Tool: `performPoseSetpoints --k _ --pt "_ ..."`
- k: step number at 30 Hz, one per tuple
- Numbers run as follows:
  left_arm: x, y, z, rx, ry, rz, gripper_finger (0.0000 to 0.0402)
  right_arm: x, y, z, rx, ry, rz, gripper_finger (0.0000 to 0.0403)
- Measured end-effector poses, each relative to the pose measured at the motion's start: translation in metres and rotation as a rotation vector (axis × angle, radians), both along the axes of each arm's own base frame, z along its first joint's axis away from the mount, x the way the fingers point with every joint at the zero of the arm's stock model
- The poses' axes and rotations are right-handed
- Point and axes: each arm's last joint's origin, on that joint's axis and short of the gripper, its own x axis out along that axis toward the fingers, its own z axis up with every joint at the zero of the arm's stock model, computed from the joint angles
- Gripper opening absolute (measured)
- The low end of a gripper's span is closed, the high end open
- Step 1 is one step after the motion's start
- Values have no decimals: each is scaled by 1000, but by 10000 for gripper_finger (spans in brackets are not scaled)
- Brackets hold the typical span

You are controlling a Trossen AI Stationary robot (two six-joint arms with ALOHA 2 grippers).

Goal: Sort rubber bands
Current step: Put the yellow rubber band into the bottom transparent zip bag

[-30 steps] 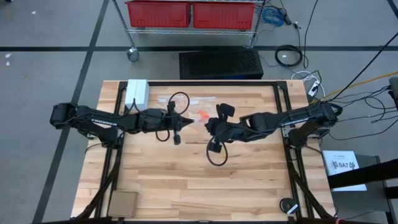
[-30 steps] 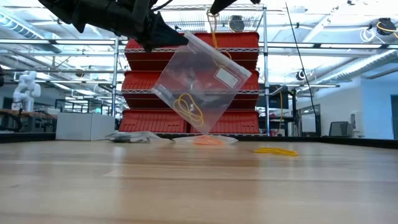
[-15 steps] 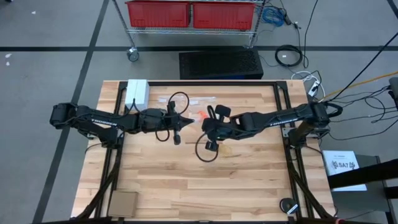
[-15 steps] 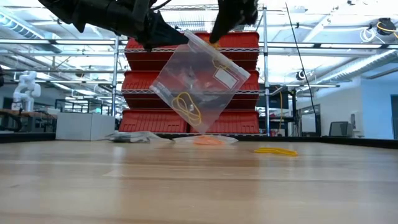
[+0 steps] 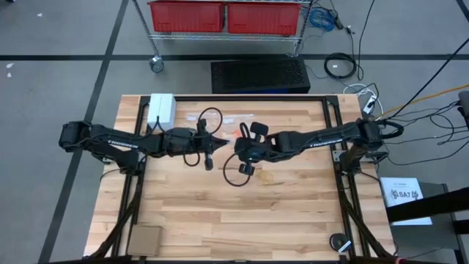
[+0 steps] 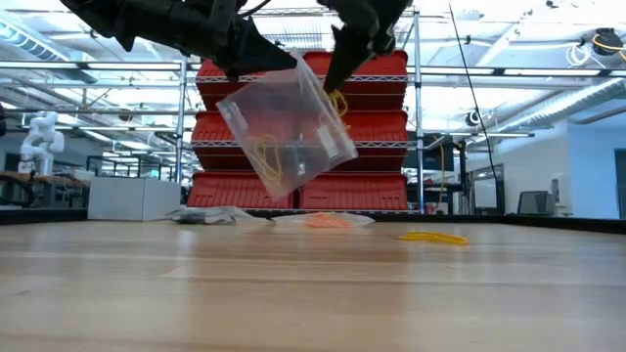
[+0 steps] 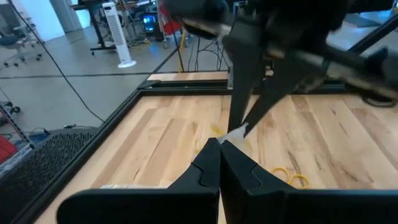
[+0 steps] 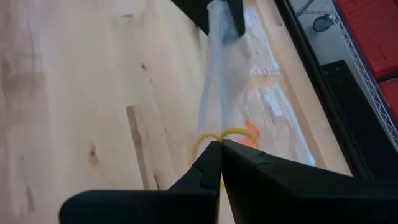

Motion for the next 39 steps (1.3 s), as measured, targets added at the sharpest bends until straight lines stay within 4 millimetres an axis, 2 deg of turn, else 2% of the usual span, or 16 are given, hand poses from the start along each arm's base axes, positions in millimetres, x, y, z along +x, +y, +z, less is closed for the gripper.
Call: performPoseSetpoints --k 5,13,18,24,28,35,39 --pt "0 1 0 -15 -4 29 0 6 1 -9 -14 17 1 0" --pt "0 2 -1 -24 3 59 0 -3 16 -4 -48 17 -33 0" --pt "0 2 -1 -30 2 62 0 -5 28 -3 -75 -6 -33 0" --pt "-1 2 -1 -54 -2 68 0 -5 33 -1 -104 -36 -56 0" --pt "-1 2 -1 -54 0 68 0 -5 34 -1 -129 -42 -69 0" --pt "-1 2 -1 -55 -1 68 0 1 24 -1 -143 -58 -83 0" --pt "-1 2 -1 -56 -3 68 0 6 21 -9 -151 -39 -80 0"
